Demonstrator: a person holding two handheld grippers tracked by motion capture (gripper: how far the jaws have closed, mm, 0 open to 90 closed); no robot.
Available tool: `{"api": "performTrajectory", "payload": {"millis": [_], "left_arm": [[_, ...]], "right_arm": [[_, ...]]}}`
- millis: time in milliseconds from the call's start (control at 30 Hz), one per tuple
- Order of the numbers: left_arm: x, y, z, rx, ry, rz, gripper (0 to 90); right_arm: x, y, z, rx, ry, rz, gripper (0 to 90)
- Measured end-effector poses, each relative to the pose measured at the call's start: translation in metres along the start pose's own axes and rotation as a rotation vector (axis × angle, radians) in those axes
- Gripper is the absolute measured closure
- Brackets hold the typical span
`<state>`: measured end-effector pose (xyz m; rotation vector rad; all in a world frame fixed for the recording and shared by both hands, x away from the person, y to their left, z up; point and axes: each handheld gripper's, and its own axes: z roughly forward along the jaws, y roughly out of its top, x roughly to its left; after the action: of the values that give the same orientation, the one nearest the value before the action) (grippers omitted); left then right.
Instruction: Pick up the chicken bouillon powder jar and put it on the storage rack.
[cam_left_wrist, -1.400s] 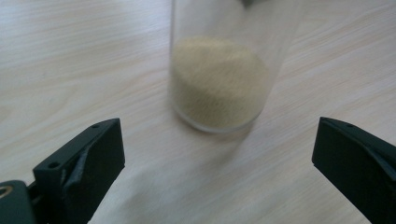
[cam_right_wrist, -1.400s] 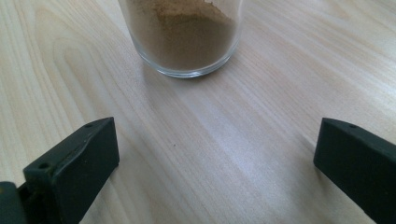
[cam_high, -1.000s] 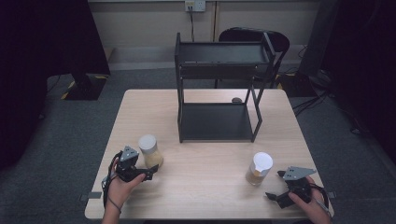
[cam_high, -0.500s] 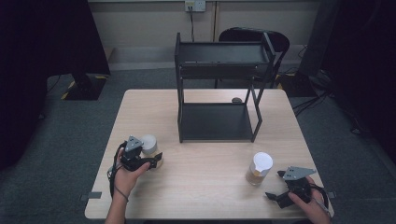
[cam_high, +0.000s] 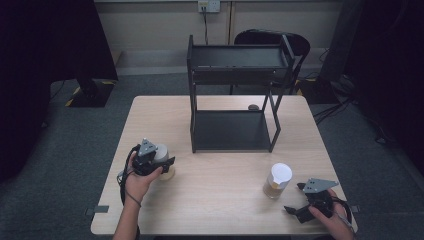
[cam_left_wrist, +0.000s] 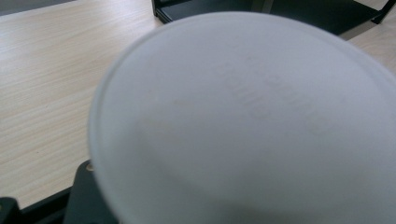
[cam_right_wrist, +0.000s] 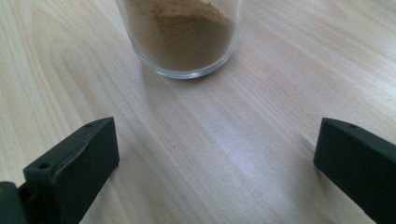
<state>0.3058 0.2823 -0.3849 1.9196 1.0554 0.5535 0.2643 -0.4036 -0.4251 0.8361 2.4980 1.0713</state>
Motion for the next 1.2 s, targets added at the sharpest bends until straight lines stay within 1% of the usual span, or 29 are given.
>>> {"api": "performTrajectory", "payload": {"millis": [67,133,200,300,400,467,533,600,700,933,1067,1167,1200], "left_arm": [[0.003,0.003,-0.001,-0.005,-0.017,-0.009,35.5],[0.001,0.006,-0.001,-0.011,-0.022,-0.007,35.6],[0.001,0.012,-0.001,-0.010,-0.039,-0.006,35.6],[-0.001,0.022,0.000,0.005,-0.067,0.008,35.6],[-0.004,0.029,0.002,0.008,-0.092,0.015,35.6],[-0.006,0.033,0.004,0.010,-0.103,0.033,35.6],[-0.009,0.037,0.007,0.013,-0.113,0.044,35.6],[-0.011,0.041,0.010,0.010,-0.127,0.040,35.6],[-0.013,0.046,0.014,0.012,-0.148,0.050,35.6],[-0.021,0.061,0.026,0.031,-0.185,0.077,35.6],[-0.024,0.069,0.033,0.032,-0.210,0.075,35.6],[-0.026,0.075,0.038,0.033,-0.227,0.082,35.6],[-0.028,0.077,0.039,0.034,-0.230,0.090,35.6]], "right_arm": [[0.000,0.000,0.000,0.000,0.000,0.000,0.0],[0.000,0.000,0.000,0.000,0.000,0.000,0.0],[0.000,0.000,0.000,0.000,0.000,0.000,0.0],[0.000,0.000,0.000,0.000,0.000,0.000,0.0],[0.000,0.000,0.000,0.000,0.000,0.000,0.0],[0.000,0.000,0.000,0.000,0.000,0.000,0.0],[0.000,0.000,0.000,0.000,0.000,0.000,0.0],[0.000,0.000,0.000,0.000,0.000,0.000,0.0],[0.000,0.000,0.000,0.000,-0.001,0.000,0.0],[0.000,0.000,0.000,0.000,-0.001,0.001,0.0],[0.000,0.000,0.000,0.000,-0.001,0.001,0.0],[0.000,0.000,0.000,0.000,-0.001,0.002,0.0],[0.000,0.000,0.000,0.000,-0.001,0.002,0.0]]}}
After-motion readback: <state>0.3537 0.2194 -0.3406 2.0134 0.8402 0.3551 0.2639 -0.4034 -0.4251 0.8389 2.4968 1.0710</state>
